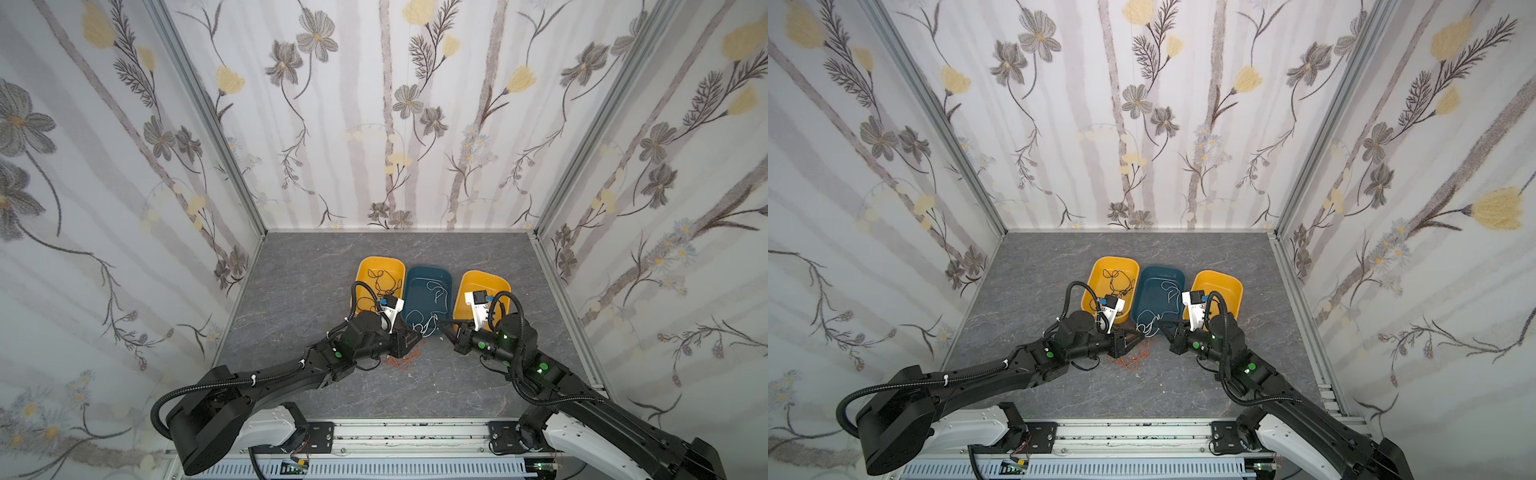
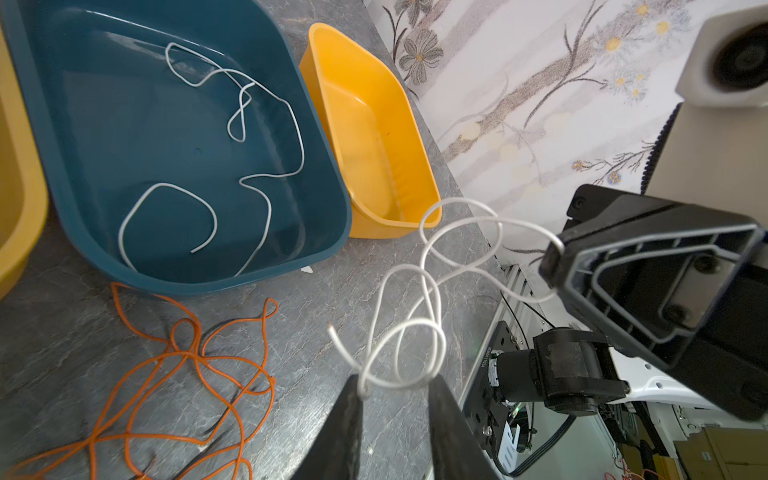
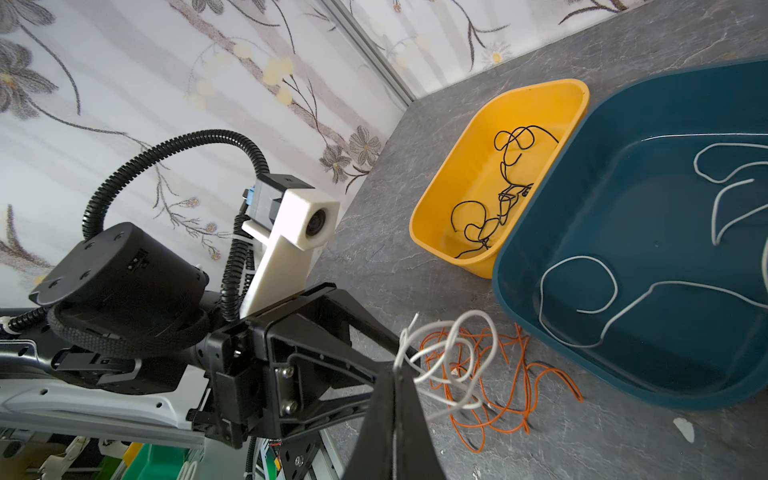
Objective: Untangle the cables
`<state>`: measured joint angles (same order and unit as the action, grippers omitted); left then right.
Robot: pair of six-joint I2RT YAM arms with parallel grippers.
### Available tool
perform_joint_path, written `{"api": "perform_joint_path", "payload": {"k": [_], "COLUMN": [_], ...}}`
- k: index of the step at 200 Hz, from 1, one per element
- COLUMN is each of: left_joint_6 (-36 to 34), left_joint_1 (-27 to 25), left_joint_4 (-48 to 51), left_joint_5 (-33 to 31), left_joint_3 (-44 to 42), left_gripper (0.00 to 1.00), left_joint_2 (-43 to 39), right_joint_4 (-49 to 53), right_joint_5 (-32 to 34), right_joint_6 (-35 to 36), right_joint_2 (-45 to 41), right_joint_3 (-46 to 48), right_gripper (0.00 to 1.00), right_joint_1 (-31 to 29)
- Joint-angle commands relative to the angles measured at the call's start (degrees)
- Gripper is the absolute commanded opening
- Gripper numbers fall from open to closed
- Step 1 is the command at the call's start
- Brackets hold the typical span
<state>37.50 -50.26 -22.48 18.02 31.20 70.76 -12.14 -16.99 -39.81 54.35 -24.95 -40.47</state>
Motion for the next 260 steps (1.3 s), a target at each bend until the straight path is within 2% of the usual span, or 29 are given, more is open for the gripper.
{"api": "perform_joint_path", "payload": {"k": [1, 14, 63, 102, 144, 207, 260], "left_joint_6": [-0.1, 0.1, 0.1, -0.1, -0.6, -2.1, -4.2], "left_joint_1": [0.0, 0.0, 0.0, 0.0, 0.0, 0.2, 1.2], "left_joint_4": [-2.1, -1.6, -1.1, -1.4, -1.4, -0.3, 13.0], "left_joint_5": [-0.6, -1.2, -2.3, -3.0, -4.4, -6.9, -15.1], "left_joint_3": [0.2, 0.1, -0.3, -0.9, -1.8, -1.9, 3.1], "left_gripper": [0.19, 0.13, 0.08, 0.0, 0.0, 0.0, 0.0], "left_joint_2": [0.2, -0.1, -0.6, -1.5, -3.4, -6.5, -5.6], "right_joint_4": [-3.9, -4.2, -3.5, 0.2, 3.9, 4.3, 8.2], "right_joint_5": [-1.3, -1.1, 0.7, 6.6, 12.1, 12.8, 17.9], "right_joint_6": [-1.3, -1.6, -1.6, -1.6, -1.7, -1.8, 1.2], "right_joint_2": [0.5, 0.4, -0.1, -0.7, 0.5, 1.5, 2.4], "right_joint_3": [0.5, 0.8, 1.4, 2.4, 3.6, 5.7, 3.0], "right_gripper": [0.0, 0.0, 0.0, 0.0, 0.0, 0.01, 0.01], "right_joint_1": [-0.1, -0.1, -0.1, -0.1, 0.0, 0.0, -0.1]}}
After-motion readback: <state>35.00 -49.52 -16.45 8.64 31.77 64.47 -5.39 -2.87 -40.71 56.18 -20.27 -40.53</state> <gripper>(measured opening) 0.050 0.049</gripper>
